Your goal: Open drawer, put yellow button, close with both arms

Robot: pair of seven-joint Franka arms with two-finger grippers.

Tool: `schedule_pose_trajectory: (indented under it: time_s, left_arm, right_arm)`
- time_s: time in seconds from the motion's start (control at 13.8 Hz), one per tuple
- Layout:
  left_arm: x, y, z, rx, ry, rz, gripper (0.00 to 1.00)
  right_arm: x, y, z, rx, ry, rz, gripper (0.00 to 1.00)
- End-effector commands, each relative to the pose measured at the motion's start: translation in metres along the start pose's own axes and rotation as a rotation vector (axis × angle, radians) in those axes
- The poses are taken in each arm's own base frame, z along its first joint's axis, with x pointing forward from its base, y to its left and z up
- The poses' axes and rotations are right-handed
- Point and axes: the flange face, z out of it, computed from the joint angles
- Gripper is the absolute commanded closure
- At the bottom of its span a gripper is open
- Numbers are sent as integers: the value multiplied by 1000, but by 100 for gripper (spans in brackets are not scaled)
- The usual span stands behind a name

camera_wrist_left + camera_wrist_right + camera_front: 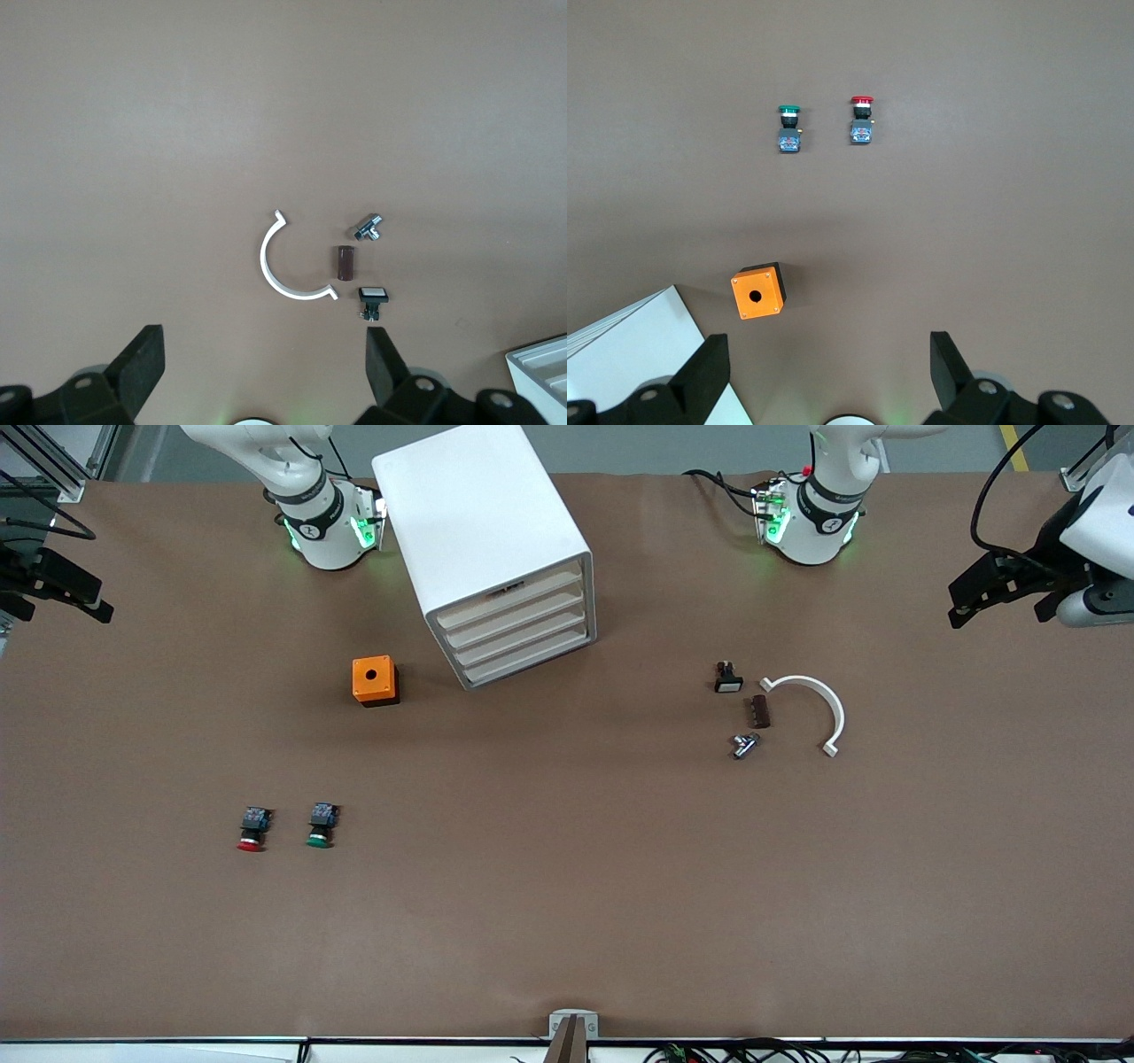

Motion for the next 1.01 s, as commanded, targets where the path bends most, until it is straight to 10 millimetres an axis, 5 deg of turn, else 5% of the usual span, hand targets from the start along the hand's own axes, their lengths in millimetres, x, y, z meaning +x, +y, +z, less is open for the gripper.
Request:
schedule_pose_trajectory:
  time_s: [0.0,0.94]
  left_arm:
    - [-2,-10,-8,22,24,0,0]
    - [-19,-10,-3,21,16,4,0]
  right_arm:
    - [-7,1,-5,-8,16,-15,0]
    - [-11,6,-2,10,-6,49,0]
